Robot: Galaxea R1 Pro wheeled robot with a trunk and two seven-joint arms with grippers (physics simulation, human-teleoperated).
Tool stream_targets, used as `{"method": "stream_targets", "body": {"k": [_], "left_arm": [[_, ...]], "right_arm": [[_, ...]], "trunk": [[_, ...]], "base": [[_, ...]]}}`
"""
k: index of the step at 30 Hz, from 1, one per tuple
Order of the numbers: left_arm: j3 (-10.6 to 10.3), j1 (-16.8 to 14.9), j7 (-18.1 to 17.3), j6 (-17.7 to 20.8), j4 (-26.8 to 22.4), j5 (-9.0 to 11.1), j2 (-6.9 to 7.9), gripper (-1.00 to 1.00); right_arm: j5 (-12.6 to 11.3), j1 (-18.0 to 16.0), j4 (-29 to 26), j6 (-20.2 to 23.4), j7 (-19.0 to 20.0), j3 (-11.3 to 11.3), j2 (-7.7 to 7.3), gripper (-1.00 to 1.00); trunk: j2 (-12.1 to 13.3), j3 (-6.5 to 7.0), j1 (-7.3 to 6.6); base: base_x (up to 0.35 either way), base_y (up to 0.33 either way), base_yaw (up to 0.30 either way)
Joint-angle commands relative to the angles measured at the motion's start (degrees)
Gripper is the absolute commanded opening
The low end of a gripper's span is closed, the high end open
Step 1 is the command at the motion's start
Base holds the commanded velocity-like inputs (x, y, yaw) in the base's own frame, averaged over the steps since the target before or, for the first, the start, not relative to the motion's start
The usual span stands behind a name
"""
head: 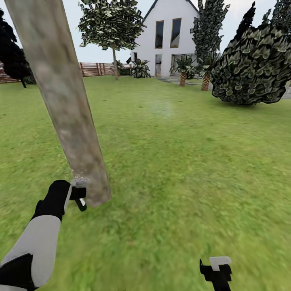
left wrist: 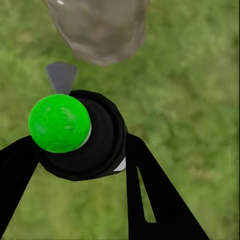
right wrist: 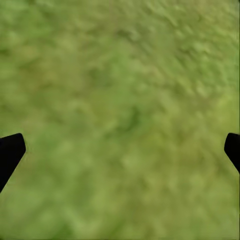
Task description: In the garden, pick up the pesticide atomizer on the floor and spray pesticide onto both trees until each tree trunk is fully covered.
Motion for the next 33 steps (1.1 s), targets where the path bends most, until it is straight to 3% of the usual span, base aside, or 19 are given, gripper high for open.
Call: {"method": "stream_targets", "body": {"k": [1, 5, 7, 9, 19, 33], "left_arm": [[0.11, -1.14, -0.54, 0.32, 0.02, -0.81, 0.16, -1.00], [0.02, -1.36, -0.47, 0.41, -0.46, -1.05, 0.78, -1.00], [-2.22, -1.02, -0.21, 0.45, -0.73, -1.36, 0.98, -1.00], [-3.14, -0.80, -0.08, 0.49, -0.73, -1.63, 0.96, -1.00], [-3.25, -0.67, 0.02, 0.64, -0.72, -1.79, 1.10, -1.00], [-3.34, -0.66, 0.05, 1.38, -0.70, -1.79, 1.01, -1.00]], "right_arm": [[-0.54, -0.01, -0.01, -0.15, -0.10, 0.52, -0.01, 1.00], [-0.54, -0.01, -0.03, -0.15, -0.10, 0.52, 0.00, 1.00], [-0.54, -0.01, -0.01, -0.16, -0.17, 0.52, -0.01, 1.00], [-0.52, -0.01, 0.00, -0.15, -0.19, 0.52, -0.01, 1.00], [-0.53, -0.01, 0.00, -0.16, -0.14, 0.52, 0.03, 1.00], [-0.52, -0.01, 0.00, -0.15, -0.10, 0.60, 0.08, 1.00]], "trunk": [[-0.02, -0.06, -0.01], [-0.02, -0.06, -0.01], [-0.02, -0.06, -0.01], [-0.02, -0.06, -0.01], [-0.02, -0.06, -0.01], [-0.02, -0.06, -0.01]], "base": [[0.000, 0.000, 0.278], [0.000, 0.000, 0.159], [0.003, -0.098, 0.011], [0.059, -0.246, 0.001], [0.141, -0.245, 0.004], [0.128, -0.240, 0.266]]}}
